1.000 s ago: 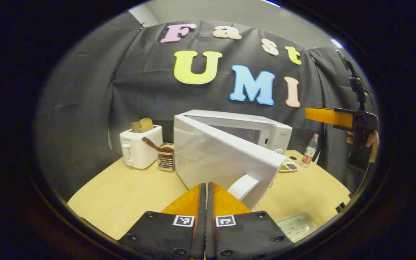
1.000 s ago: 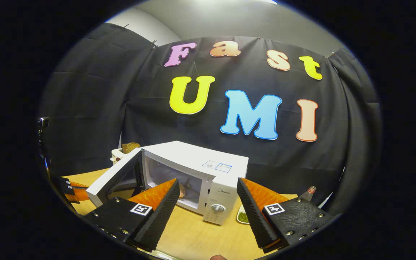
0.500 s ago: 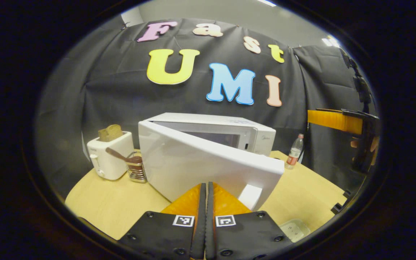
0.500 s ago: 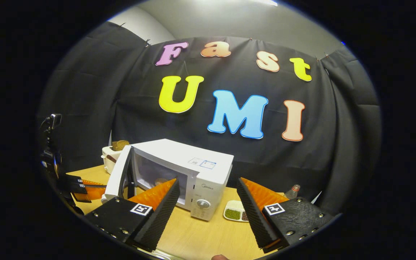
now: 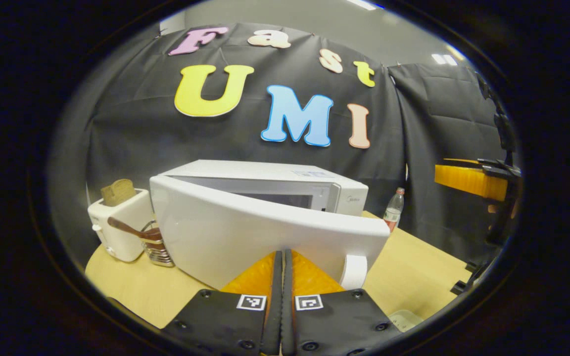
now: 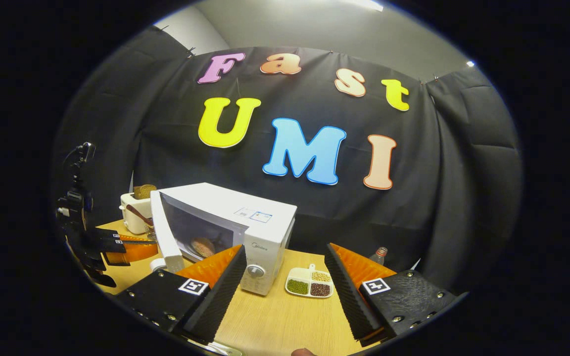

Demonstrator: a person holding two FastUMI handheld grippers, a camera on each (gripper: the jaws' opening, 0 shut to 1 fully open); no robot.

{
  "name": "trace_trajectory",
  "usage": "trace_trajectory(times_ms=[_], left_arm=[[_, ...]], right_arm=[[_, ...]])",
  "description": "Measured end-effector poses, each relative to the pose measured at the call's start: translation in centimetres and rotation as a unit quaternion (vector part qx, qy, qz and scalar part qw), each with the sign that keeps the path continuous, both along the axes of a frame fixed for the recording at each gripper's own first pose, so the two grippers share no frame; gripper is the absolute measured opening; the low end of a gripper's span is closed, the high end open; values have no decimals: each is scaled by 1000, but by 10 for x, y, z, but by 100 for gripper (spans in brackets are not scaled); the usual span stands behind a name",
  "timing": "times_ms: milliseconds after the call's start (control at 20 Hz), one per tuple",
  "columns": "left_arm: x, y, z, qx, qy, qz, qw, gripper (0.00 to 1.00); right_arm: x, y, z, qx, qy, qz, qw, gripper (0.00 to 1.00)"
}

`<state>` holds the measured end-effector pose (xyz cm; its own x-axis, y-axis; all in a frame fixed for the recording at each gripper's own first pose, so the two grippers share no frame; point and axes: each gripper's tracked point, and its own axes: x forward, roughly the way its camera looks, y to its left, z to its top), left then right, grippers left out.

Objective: Open the microwave oven with the left hand, put the food in, and close the microwave oven.

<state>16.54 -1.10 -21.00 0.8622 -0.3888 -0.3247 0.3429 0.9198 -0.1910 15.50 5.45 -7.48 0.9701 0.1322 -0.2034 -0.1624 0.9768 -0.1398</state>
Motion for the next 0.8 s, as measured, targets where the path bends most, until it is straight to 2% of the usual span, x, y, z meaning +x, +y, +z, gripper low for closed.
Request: trace_trajectory(times_ms=[300, 800], left_arm=[[31, -21, -1, -7, -12, -24, 1000, 7], [80, -39, -2, -1, -25, -33, 999, 7]], right_arm=[[3, -15, -2, -9, 1, -29, 1000, 97], [-2, -38, 1, -17, -4, -62, 998, 97]])
